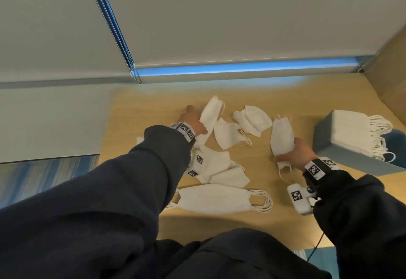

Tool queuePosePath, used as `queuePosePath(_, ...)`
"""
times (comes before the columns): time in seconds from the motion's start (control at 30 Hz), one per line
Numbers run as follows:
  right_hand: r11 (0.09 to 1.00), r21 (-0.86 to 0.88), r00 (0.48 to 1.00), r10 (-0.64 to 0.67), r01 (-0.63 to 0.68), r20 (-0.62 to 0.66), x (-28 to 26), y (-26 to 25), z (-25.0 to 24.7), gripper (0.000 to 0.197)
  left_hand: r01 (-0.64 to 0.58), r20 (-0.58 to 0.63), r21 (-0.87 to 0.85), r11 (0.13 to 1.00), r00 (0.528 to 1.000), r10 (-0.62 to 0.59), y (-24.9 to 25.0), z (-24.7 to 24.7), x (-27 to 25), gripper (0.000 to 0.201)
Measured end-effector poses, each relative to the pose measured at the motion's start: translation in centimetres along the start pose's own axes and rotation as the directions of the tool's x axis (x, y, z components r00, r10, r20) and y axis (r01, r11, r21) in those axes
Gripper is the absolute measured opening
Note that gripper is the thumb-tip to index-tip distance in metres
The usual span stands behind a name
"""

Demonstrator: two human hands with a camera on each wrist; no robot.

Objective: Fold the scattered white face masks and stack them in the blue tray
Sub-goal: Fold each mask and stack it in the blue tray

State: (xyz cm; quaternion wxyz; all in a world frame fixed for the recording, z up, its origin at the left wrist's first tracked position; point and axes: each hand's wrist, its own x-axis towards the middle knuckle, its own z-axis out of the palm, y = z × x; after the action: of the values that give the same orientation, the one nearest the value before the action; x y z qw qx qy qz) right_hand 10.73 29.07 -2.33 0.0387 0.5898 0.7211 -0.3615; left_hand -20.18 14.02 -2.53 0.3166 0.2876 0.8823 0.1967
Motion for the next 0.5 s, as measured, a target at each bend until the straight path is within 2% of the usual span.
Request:
queuePosePath(0.03,0.997,0.070,1.000,-0.021,0.021,0.002,-0.4,-0.3,-0.2,0.068,-0.028,-0.056,-0.115,0.993,0.998,0.022,-0.1,-0.6,-0.5,0.099)
queuePosePath(0.13,0.909,0.407,0.996,-0.082,0.092,-0.044,-2.3,-1.5,-0.8,0.040,-0.175,-0.223,-0.373,0.911,0.970,0.094,0.0,-2.9,-3.2,0.052)
queuePosePath(0.23,0.792,0.603,0.991,-0.131,0.095,0.017,-4.4,-3.6,-1.0,0.025,-0.245,-0.303,-0.604,0.758,0.951,0.066,-0.6,-4.8,-6.6,0.028)
queuePosePath(0.3,0.762,0.643,0.970,-0.206,0.076,0.130,-5.9,-5.1,-0.8,0.021,-0.210,-0.269,-0.736,0.643,0.963,0.006,-1.4,-5.1,-9.0,0.018)
queuePosePath(0.37,0.766,0.635,0.924,-0.306,0.096,0.229,-7.0,-6.2,-0.2,0.018,-0.144,-0.163,-0.828,0.542,0.987,0.013,-2.1,-4.6,-11.6,0.019)
queuePosePath(0.43,0.755,0.646,0.879,-0.380,0.114,0.289,-7.8,-7.3,0.6,0.019,-0.077,-0.066,-0.862,0.500,0.997,0.040,-2.9,-3.5,-14.1,0.025)
queuePosePath(0.5,0.756,0.645,0.856,-0.402,0.111,0.324,-8.3,-8.3,1.5,0.022,-0.004,0.000,-0.893,0.451,1.000,0.010,-3.4,-2.2,-16.2,0.027)
